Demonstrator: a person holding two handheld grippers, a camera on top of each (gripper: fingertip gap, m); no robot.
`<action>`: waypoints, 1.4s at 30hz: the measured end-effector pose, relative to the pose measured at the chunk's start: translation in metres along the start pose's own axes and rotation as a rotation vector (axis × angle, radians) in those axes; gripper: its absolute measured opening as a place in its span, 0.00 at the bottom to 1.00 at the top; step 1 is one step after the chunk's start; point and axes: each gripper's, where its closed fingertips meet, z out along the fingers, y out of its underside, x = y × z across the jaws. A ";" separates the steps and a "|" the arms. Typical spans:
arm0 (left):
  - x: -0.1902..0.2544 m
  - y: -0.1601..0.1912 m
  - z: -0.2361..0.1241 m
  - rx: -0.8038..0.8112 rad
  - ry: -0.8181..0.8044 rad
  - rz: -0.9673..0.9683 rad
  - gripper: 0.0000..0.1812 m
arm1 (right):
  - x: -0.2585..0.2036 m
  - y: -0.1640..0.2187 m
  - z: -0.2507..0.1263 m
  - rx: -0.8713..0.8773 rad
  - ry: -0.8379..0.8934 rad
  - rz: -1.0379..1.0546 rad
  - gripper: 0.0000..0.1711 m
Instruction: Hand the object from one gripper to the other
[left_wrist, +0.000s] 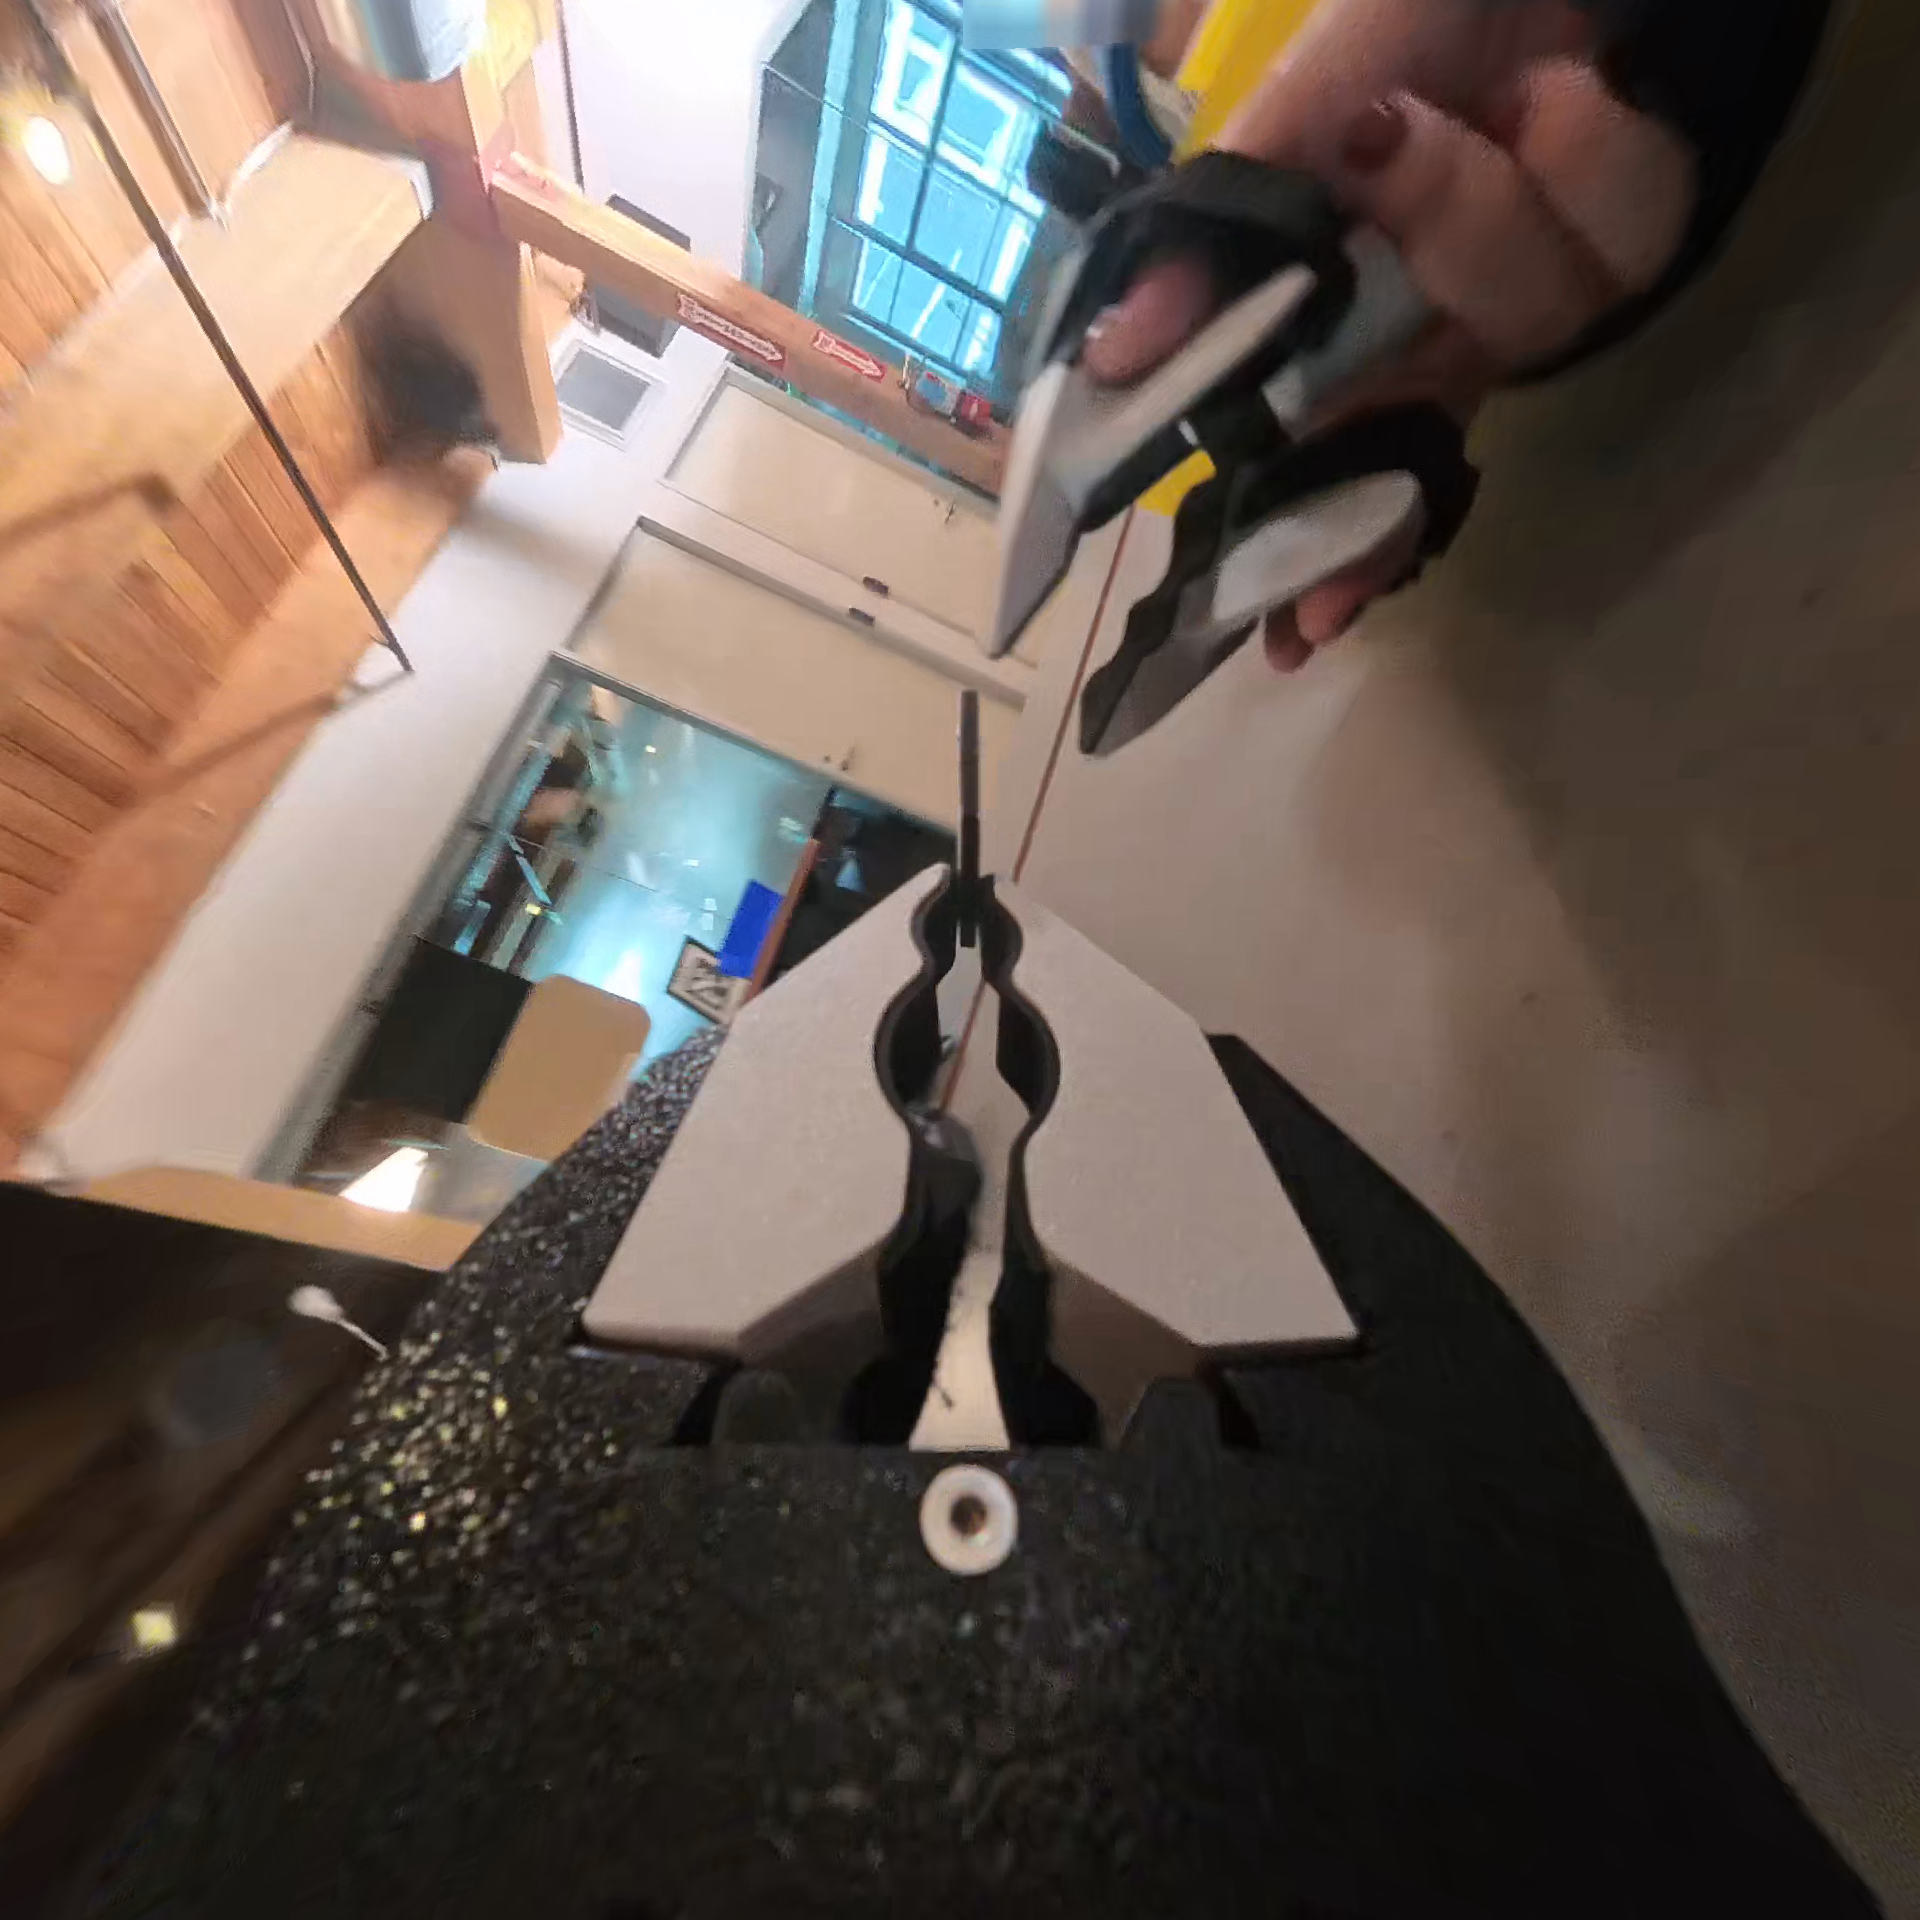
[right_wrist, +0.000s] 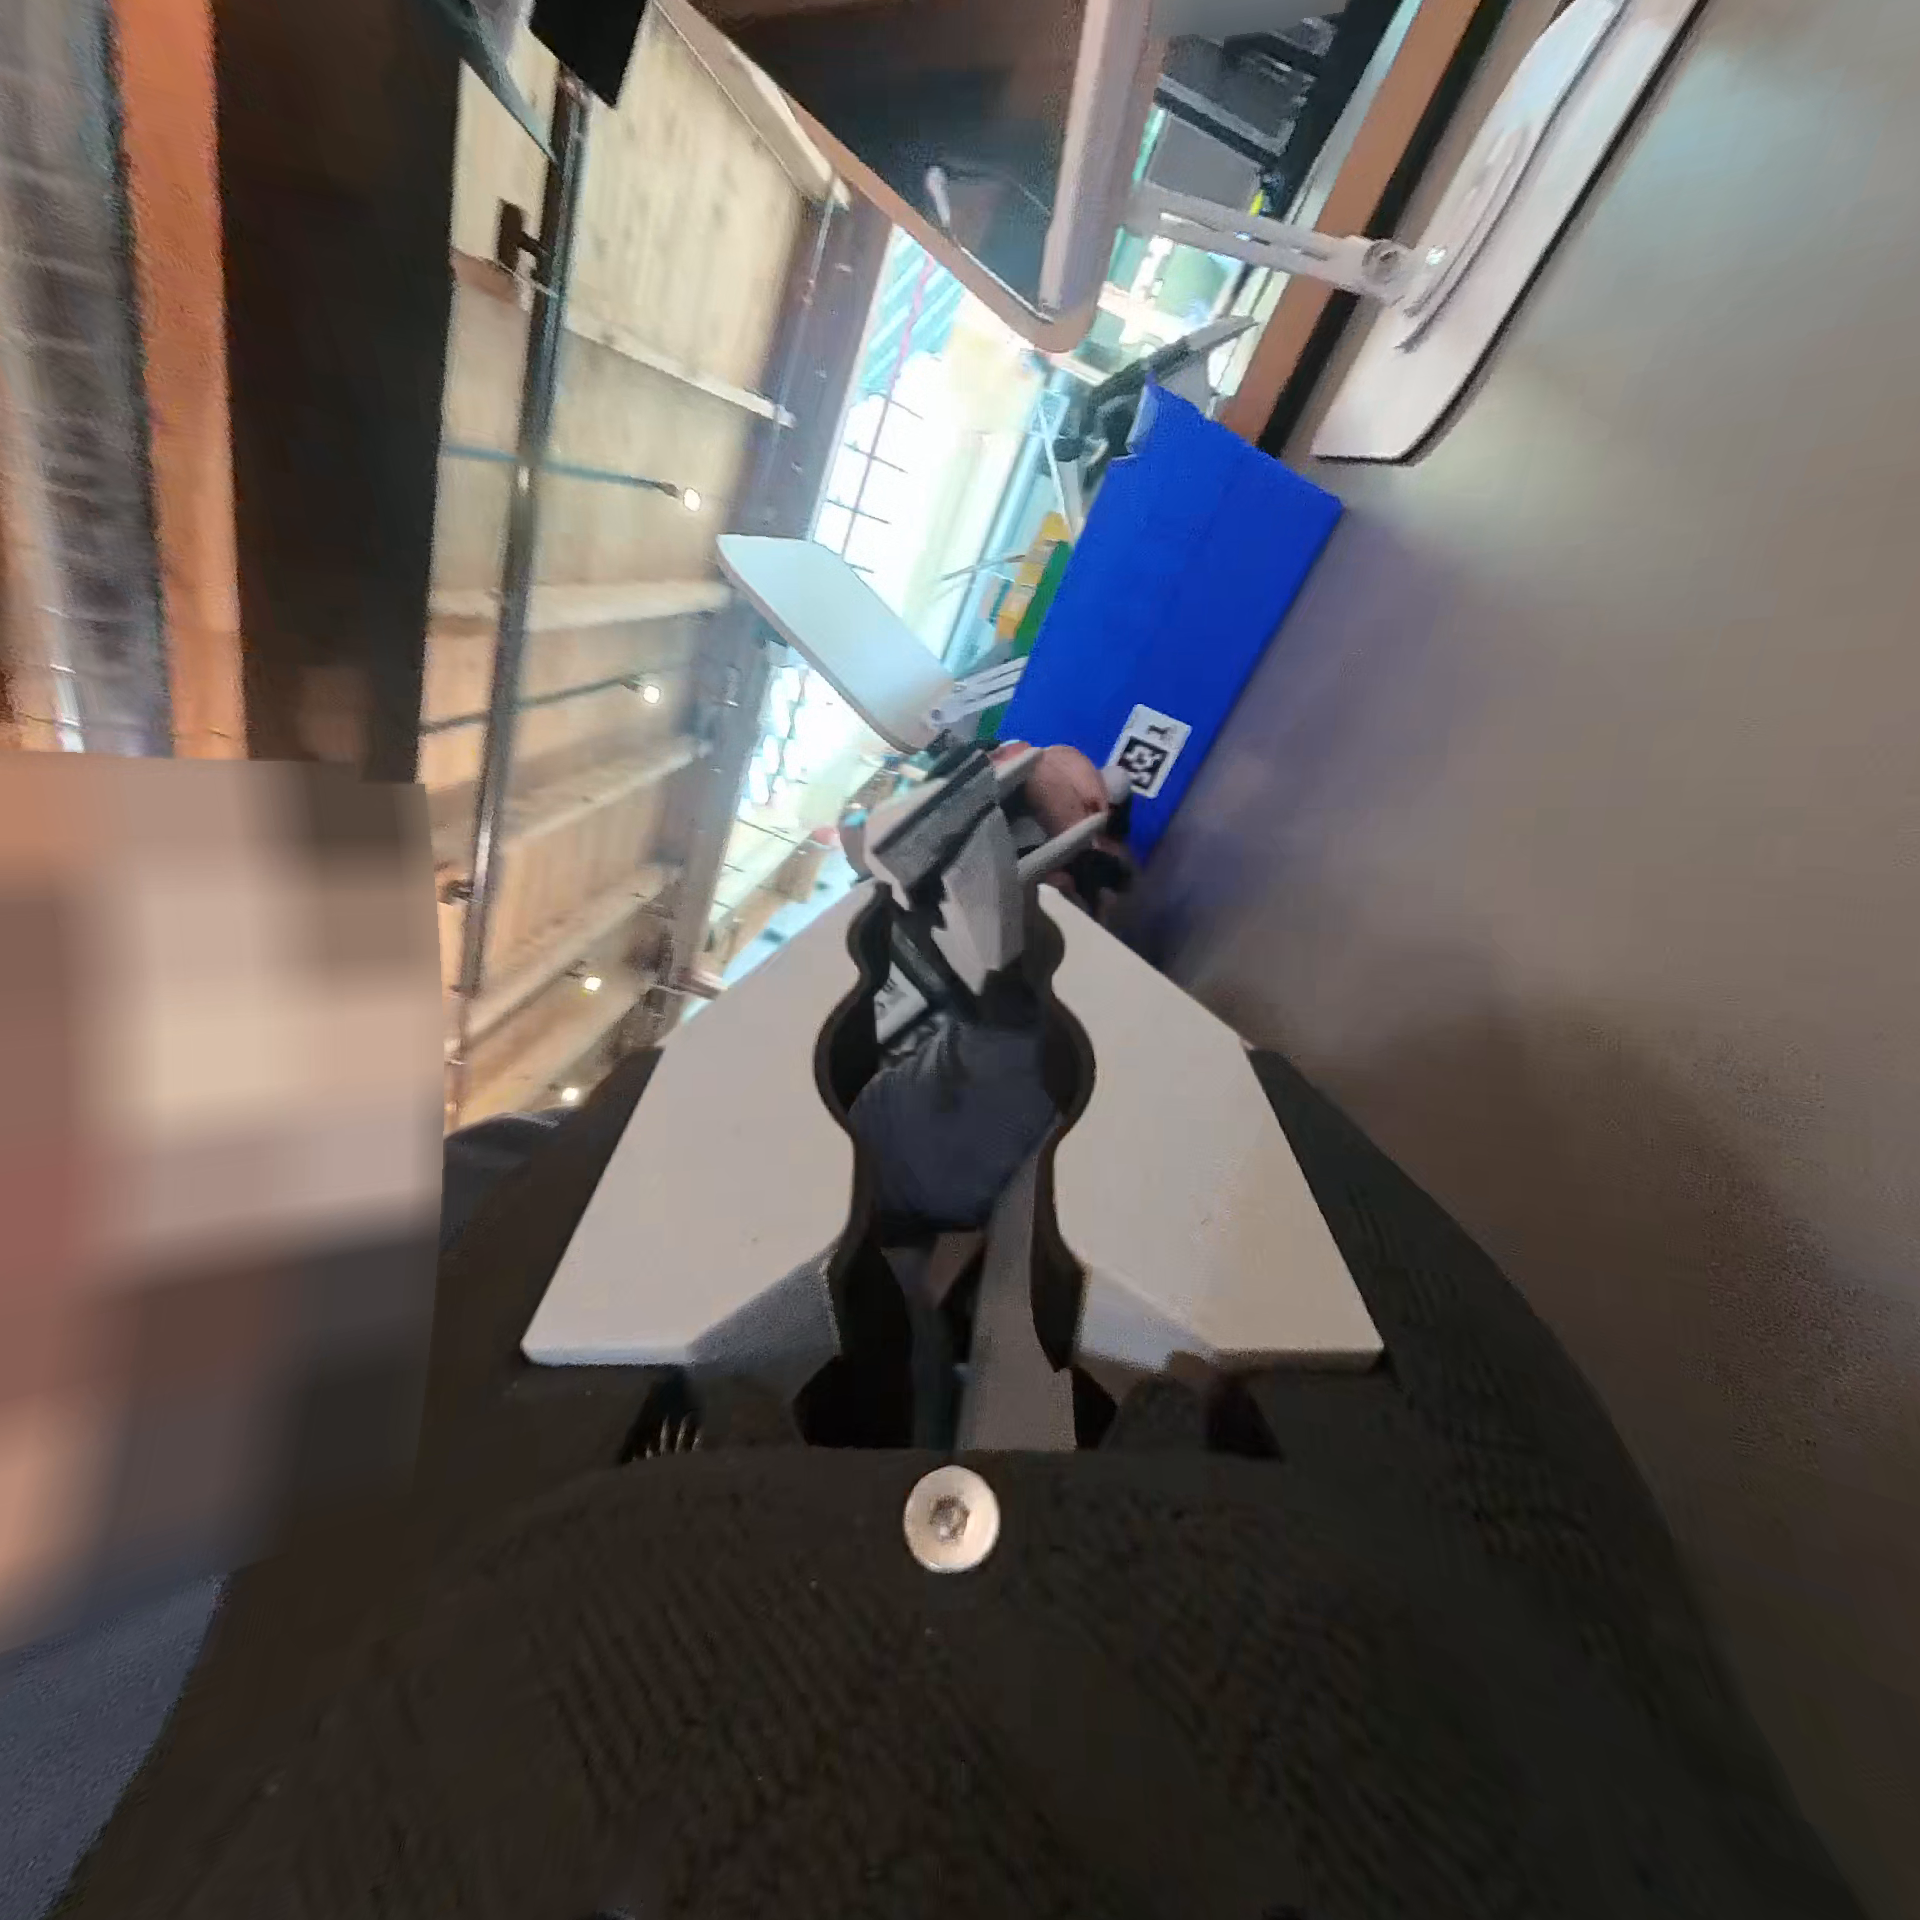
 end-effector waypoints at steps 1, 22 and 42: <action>0.003 -0.001 0.001 -0.010 0.000 0.065 0.00 | -0.001 0.001 0.000 -0.008 -0.012 0.016 0.14; 0.011 -0.026 -0.004 0.263 0.523 -1.171 0.13 | -0.028 0.002 0.003 -0.015 0.104 -0.859 0.01; 0.014 -0.018 0.000 0.156 0.312 -0.727 0.01 | -0.007 0.017 0.009 -0.124 0.132 -0.715 0.22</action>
